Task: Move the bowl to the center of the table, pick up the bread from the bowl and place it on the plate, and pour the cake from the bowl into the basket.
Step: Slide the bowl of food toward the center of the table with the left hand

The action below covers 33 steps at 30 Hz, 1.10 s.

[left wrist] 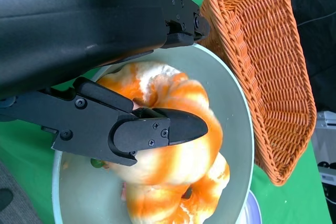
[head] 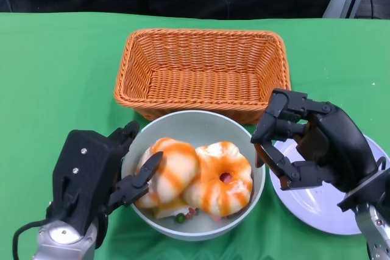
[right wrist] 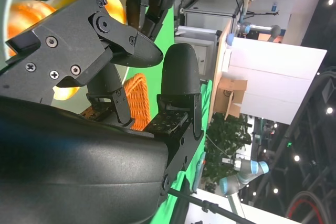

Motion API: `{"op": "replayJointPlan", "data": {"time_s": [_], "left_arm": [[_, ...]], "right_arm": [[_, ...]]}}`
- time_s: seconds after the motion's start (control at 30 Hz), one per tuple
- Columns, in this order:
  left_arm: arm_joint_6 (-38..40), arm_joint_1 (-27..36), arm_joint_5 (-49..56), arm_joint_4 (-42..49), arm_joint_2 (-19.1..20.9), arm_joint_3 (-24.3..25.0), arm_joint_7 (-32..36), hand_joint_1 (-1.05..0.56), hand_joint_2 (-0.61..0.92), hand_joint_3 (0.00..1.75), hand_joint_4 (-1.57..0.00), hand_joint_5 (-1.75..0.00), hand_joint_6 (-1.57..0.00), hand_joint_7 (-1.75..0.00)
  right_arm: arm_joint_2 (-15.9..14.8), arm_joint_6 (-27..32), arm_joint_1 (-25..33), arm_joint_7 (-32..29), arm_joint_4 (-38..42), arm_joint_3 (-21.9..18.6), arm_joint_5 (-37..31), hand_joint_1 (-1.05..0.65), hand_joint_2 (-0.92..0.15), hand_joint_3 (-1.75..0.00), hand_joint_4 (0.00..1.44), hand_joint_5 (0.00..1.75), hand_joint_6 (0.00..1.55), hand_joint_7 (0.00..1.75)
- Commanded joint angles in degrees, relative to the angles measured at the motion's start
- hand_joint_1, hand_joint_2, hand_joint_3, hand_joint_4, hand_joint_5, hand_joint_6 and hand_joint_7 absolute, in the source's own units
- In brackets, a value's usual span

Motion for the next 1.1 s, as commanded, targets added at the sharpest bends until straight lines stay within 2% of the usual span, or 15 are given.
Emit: {"op": "replayJointPlan", "data": {"time_s": [0.03, 0.3, 0.57, 0.77, 1.1], "left_arm": [[1.4, -0.3, 0.2, -0.2, -0.2, -1.2, -0.2, -0.63, 0.92, 0.45, -0.16, -0.01, -0.12, -0.01], [1.4, -0.4, 0.3, -0.2, -0.1, -2.3, -0.7, -0.64, 0.92, 0.45, -0.15, 0.00, -0.12, 0.00], [0.0, 0.5, -0.4, -0.8, 0.8, -1.7, -1.4, -0.63, 0.92, 0.45, -0.15, 0.00, -0.12, 0.00], [-4.8, 2.4, 1.9, -4.1, 3.5, -0.6, -0.6, -0.66, 0.92, 0.44, -0.21, -0.04, -0.18, -0.03], [-11.3, 3.9, -3.0, -7.8, 3.4, 8.5, -0.5, -0.58, 0.92, 0.31, -0.34, -0.08, -0.29, -0.05]], "right_arm": [[0.1, -0.3, -0.5, -0.2, -0.2, -0.3, 0.6, -0.17, -0.47, -1.13, 0.73, 1.67, 0.68, 1.36], [0.3, 0.1, -0.5, -0.7, -0.6, -0.4, 0.2, -0.20, -0.49, -1.07, 0.73, 1.66, 0.69, 1.35], [0.2, 0.1, -0.5, -0.7, -0.5, -0.2, 0.3, -0.19, -0.48, -1.10, 0.73, 1.67, 0.68, 1.36], [0.2, -0.7, -0.4, -0.5, 0.0, -0.2, 0.2, -0.18, -0.47, -1.10, 0.74, 1.66, 0.68, 1.35], [-0.3, -1.4, 0.1, 0.3, 0.6, -0.5, 0.4, -0.18, -0.48, -1.07, 0.76, 1.62, 0.70, 1.33]]}}
